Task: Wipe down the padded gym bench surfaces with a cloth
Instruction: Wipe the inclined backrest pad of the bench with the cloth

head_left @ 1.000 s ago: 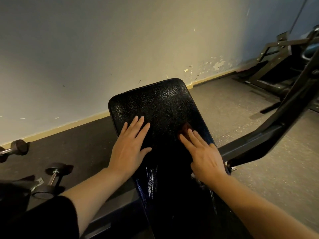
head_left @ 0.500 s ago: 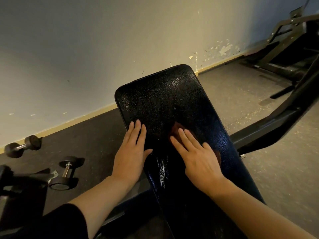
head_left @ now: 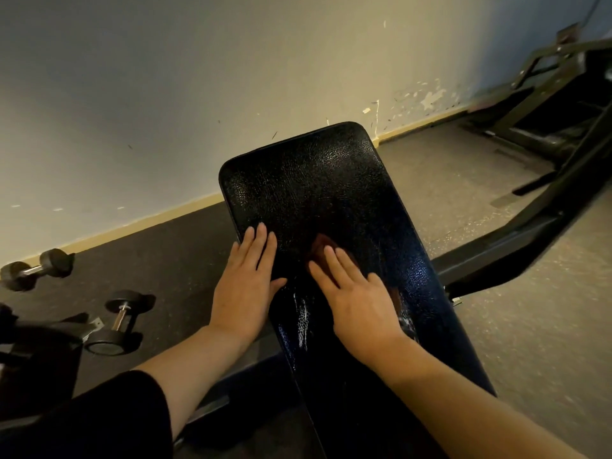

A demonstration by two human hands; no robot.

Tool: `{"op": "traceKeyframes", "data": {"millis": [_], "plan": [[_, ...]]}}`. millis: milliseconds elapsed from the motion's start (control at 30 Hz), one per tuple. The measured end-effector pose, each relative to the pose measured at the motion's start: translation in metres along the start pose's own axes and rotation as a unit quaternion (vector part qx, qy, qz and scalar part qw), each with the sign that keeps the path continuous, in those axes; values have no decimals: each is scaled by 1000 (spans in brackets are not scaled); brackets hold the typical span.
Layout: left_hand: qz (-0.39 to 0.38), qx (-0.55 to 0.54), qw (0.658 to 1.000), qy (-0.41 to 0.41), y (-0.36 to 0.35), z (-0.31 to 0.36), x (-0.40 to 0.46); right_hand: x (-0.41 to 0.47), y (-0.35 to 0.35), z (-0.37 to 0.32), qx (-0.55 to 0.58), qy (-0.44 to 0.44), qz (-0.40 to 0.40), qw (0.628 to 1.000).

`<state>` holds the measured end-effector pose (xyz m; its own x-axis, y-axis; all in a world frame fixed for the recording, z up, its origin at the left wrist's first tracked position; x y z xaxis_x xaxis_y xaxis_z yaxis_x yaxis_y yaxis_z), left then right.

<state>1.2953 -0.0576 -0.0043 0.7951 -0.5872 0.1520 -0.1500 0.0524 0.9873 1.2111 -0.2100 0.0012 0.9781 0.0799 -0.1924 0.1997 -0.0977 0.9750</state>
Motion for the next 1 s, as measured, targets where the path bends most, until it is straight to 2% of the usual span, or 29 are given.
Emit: {"op": "traceKeyframes", "data": {"millis": [33, 100, 200, 233, 300, 367, 467, 567, 667, 767, 900, 1000], "plan": [[-5, -4, 1000, 1, -1, 1, 0, -3, 6, 1, 18, 4, -10, 1000], [-10, -8, 1000, 10, -1, 1, 0, 4, 34, 4, 94, -3, 23, 995], [-1, -10, 1000, 13, -1, 0, 1, 35, 89, 7, 122, -21, 170, 978], [4, -14, 1000, 14, -1, 0, 0, 49, 98, 4, 105, -12, 183, 977], [24, -42, 999, 24, -1, 0, -4, 75, 93, -6, 53, 14, 125, 991], [55, -107, 990, 69, -4, -1, -16, 88, 71, -11, 32, 10, 68, 997], [80, -190, 971, 125, -13, -1, -38, 75, 41, -15, 48, 6, 81, 996], [58, -212, 971, 91, -20, -4, -53, 42, 10, -22, 17, 41, 63, 997], [4, -239, 970, 53, -22, -6, -58, 16, -11, -26, -3, 79, 57, 995], [-23, -256, 966, 27, -23, 1, -59, 24, 4, -24, -20, 105, 68, 992], [-14, -254, 966, 52, -24, 4, -59, 73, 48, -37, -12, 61, 93, 994], [7, -266, 961, 71, -24, 2, -62, 85, 52, -52, 21, 48, 101, 994]]}}
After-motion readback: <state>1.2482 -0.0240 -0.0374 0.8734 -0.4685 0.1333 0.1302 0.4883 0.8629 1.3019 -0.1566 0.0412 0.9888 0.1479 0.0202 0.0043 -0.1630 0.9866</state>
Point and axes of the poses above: each hand's wrist, its own x-axis towards the middle knuckle, its own y-axis out of the back of the hand, z = x × y, the point moved 3 cm from there along x, towards the middle knuckle, and after that the axes turned 12 degrees about -z, right-handed, at the moved point
